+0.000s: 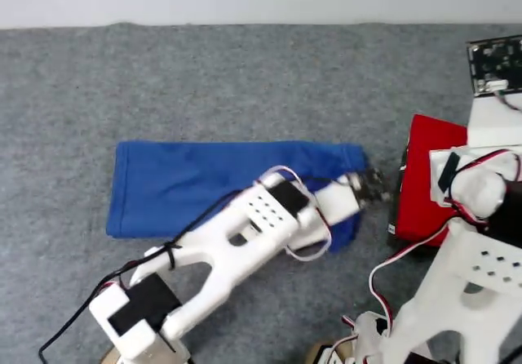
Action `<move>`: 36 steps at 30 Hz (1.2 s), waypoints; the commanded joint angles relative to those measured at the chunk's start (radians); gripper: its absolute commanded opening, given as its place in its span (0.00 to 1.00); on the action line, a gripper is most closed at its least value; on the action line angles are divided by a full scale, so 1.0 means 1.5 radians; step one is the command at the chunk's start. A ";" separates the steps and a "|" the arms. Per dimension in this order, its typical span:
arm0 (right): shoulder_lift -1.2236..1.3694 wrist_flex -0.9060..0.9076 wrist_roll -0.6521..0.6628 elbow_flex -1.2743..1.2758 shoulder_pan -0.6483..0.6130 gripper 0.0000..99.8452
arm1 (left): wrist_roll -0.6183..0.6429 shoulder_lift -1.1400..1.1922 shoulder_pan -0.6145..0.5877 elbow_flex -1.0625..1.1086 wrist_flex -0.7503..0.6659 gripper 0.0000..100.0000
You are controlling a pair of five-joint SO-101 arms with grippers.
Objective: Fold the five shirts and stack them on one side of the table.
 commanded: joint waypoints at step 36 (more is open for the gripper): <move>-0.020 0.015 -0.007 0.002 0.007 0.01 | 0.011 0.200 -0.226 -0.335 0.069 0.21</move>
